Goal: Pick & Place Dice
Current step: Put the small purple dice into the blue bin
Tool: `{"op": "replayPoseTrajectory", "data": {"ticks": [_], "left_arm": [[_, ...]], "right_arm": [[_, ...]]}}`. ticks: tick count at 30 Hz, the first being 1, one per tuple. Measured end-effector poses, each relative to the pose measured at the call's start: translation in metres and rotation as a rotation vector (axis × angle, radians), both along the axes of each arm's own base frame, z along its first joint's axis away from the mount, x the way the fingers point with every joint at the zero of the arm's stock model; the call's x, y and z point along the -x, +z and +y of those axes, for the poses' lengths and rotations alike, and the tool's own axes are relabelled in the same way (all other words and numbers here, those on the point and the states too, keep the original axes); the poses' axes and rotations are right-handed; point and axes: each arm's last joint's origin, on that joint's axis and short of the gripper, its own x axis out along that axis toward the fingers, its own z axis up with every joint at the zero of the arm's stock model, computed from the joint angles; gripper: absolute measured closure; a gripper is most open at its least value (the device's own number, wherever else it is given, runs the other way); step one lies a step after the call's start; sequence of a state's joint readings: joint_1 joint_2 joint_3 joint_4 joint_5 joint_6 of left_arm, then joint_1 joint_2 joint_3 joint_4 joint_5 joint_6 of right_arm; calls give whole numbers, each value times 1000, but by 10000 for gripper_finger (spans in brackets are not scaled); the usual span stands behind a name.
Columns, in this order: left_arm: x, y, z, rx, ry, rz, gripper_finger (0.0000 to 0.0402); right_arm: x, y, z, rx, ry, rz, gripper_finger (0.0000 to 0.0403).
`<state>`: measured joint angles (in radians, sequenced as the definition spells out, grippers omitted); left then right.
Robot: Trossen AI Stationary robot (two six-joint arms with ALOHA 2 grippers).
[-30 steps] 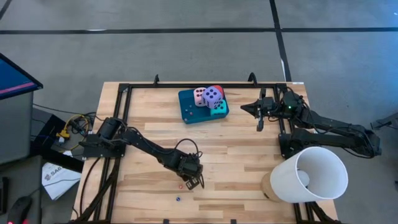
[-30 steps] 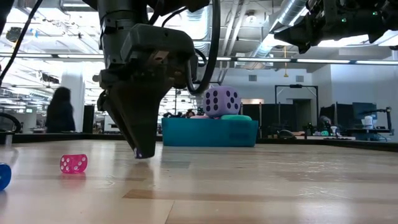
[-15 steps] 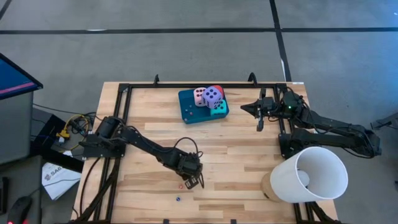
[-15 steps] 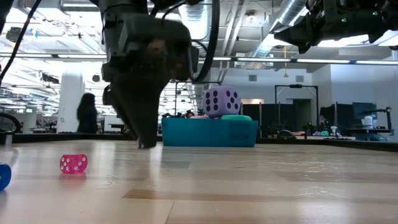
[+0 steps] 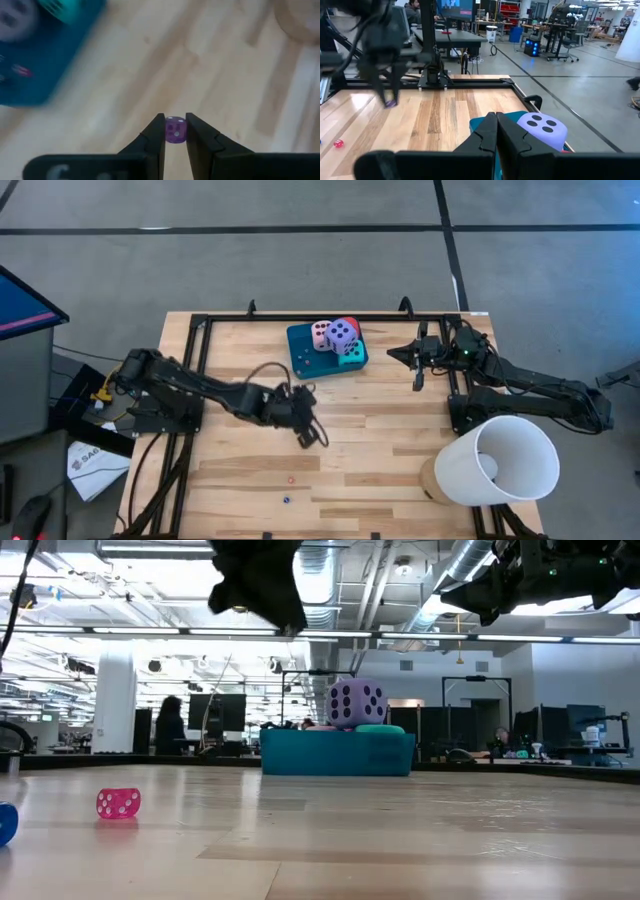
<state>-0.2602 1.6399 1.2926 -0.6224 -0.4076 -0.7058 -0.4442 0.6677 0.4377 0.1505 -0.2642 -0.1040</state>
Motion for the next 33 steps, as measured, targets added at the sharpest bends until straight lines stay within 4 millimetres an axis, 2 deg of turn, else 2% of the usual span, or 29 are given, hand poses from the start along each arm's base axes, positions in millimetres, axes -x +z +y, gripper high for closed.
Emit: {"op": "replayPoseTrajectory", "data": {"ticks": [3,7,16,25,28,33], "left_arm": [[4,14,15,-64,26,-41,357],[6,22,33,-121,58,-47,356],[1,21,74,-198,145,-18,354],[-3,27,114,-249,233,-71,353],[-3,21,121,-249,254,-81,353],[1,-14,127,-233,265,-124,353]], "right_arm": [[0,0,0,0,0,-1,403],[0,0,0,0,0,0,403],[0,0,0,0,0,-1,403],[0,0,0,0,0,0,403],[0,0,0,0,0,0,403],[0,0,0,0,0,0,403]]}}
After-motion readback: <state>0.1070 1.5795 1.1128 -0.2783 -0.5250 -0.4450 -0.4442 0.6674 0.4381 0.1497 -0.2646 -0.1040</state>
